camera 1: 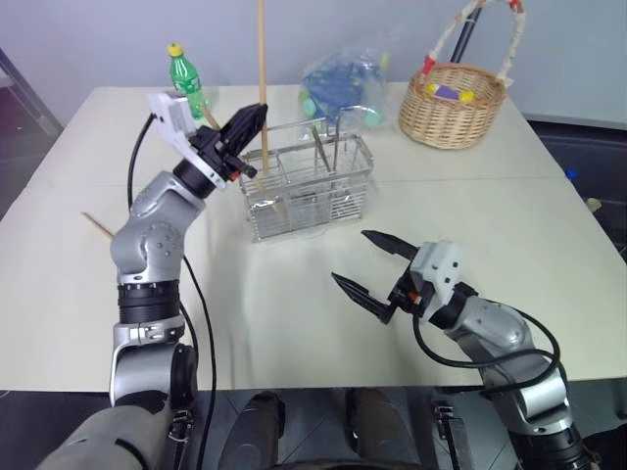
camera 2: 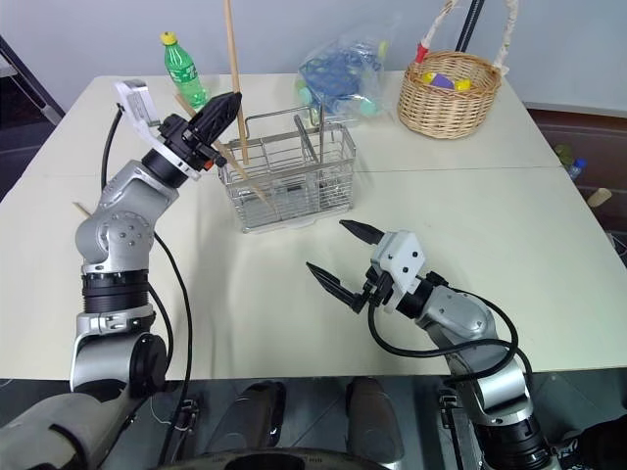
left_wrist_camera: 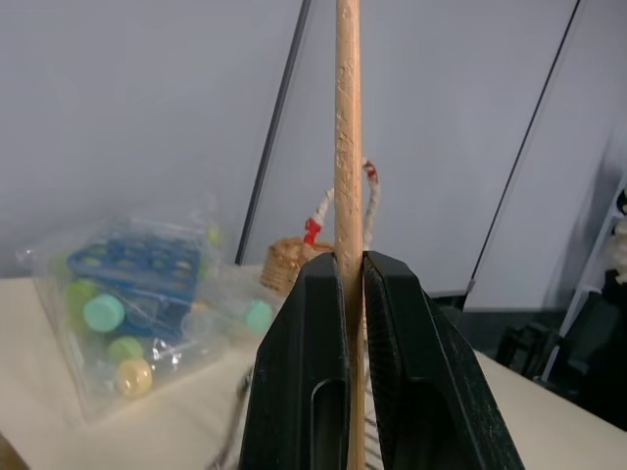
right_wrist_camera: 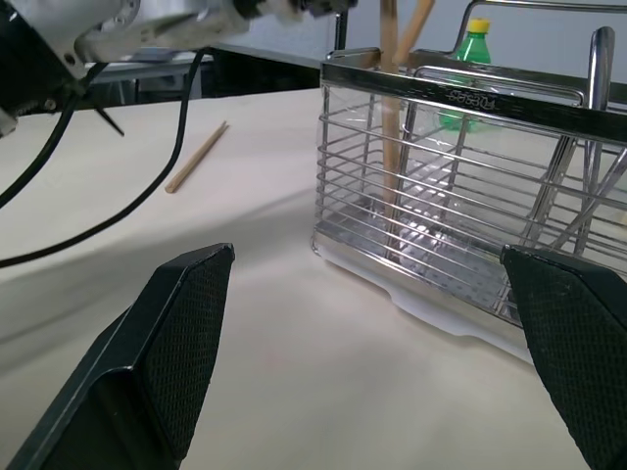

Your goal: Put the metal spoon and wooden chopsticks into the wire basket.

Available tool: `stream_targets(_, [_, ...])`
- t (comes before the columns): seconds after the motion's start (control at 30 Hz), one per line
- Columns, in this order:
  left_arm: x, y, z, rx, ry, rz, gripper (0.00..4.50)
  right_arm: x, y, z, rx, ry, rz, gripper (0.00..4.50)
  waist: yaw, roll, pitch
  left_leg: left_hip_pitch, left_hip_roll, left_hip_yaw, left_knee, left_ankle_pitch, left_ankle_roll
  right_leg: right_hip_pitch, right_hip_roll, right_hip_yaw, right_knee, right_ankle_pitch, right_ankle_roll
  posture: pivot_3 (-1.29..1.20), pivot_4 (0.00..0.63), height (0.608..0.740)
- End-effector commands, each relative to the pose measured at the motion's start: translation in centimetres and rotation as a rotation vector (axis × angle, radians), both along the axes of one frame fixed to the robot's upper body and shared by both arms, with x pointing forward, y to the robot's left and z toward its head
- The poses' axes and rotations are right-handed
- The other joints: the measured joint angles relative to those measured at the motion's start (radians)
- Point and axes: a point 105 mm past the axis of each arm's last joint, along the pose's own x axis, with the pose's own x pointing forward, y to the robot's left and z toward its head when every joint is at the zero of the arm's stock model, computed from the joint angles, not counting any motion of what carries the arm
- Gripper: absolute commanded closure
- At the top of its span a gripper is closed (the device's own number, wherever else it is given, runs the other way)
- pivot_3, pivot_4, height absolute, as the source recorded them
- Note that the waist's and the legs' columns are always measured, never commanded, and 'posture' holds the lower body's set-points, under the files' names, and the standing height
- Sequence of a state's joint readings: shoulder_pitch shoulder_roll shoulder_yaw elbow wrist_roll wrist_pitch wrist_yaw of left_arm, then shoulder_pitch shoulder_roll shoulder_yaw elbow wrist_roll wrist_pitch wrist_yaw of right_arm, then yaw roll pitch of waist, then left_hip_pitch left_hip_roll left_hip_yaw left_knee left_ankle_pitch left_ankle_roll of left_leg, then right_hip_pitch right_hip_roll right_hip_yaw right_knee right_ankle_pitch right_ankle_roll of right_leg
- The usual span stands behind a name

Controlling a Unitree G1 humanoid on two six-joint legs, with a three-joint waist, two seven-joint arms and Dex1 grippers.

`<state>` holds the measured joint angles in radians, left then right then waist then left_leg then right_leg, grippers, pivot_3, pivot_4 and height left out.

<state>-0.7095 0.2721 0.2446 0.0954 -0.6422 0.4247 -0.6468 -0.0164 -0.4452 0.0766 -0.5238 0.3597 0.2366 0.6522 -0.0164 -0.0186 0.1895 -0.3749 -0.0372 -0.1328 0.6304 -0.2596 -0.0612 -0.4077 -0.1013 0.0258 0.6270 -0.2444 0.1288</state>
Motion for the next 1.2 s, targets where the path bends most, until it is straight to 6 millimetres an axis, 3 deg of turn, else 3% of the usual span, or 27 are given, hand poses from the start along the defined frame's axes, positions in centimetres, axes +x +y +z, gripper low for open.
stream_targets(0.03, [-1.0, -0.2, 1.3, 0.011, -0.072, 0.003, 4.46, -0.4, 0.4, 1.0, 0.019, -0.05, 0.015, 0.0, -0.001, 0.0, 0.0, 0.0, 0.0, 0.0, 0.0, 0.0, 0.0, 0.0, 0.0, 0.0, 0.0, 0.0, 0.0, 0.0, 0.15, 0.74])
stream_targets(0.73, [-2.0, 0.3, 0.1, 0.064, -0.047, 0.029, 4.46, -0.1, 0.7, 1.0, 0.023, -0.052, 0.021, 0.0, 0.002, 0.0, 0.0, 0.0, 0.0, 0.0, 0.0, 0.0, 0.0, 0.0, 0.0, 0.0, 0.0, 0.0, 0.0, 0.0, 0.15, 0.74])
stream_targets(0.77, [-2.0, 0.3, 0.0, 0.064, -0.047, 0.029, 3.63, -0.1, 0.7, 1.0, 0.023, -0.053, 0.022, 0.0, 0.001, 0.0, 0.0, 0.0, 0.0, 0.0, 0.0, 0.0, 0.0, 0.0, 0.0, 0.0, 0.0, 0.0, 0.0, 0.0, 0.15, 0.74])
stream_targets(0.87, [-2.0, 0.3, 0.0, 0.064, -0.045, 0.029, 2.34, -0.1, 0.6, 1.0, 0.022, -0.053, 0.022, 0.0, 0.001, 0.0, 0.0, 0.0, 0.0, 0.0, 0.0, 0.0, 0.0, 0.0, 0.0, 0.0, 0.0, 0.0, 0.0, 0.0, 0.15, 0.74])
stream_targets(1.0, [-2.1, 0.4, 0.0, 0.061, -0.042, 0.022, 0.26, -0.1, 0.6, 1.0, 0.02, -0.052, 0.022, 0.0, 0.001, 0.0, 0.0, 0.0, 0.0, 0.0, 0.0, 0.0, 0.0, 0.0, 0.0, 0.0, 0.0, 0.0, 0.0, 0.0, 0.15, 0.74])
stream_targets(1.03, [-2.1, 0.4, 0.0, 0.062, -0.042, 0.026, 0.05, -0.1, 0.6, 1.0, 0.02, -0.051, 0.022, 0.0, 0.001, 0.0, 0.0, 0.0, 0.0, 0.0, 0.0, 0.0, 0.0, 0.0, 0.0, 0.0, 0.0, 0.0, 0.0, 0.0, 0.15, 0.74])
stream_targets(1.2, [-2.2, 0.3, 0.2, 0.063, -0.046, 0.03, 0.05, -0.1, 0.6, 1.0, 0.019, -0.048, 0.022, 0.0, 0.001, 0.0, 0.0, 0.0, 0.0, 0.0, 0.0, 0.0, 0.0, 0.0, 0.0, 0.0, 0.0, 0.0, 0.0, 0.0, 0.15, 0.74])
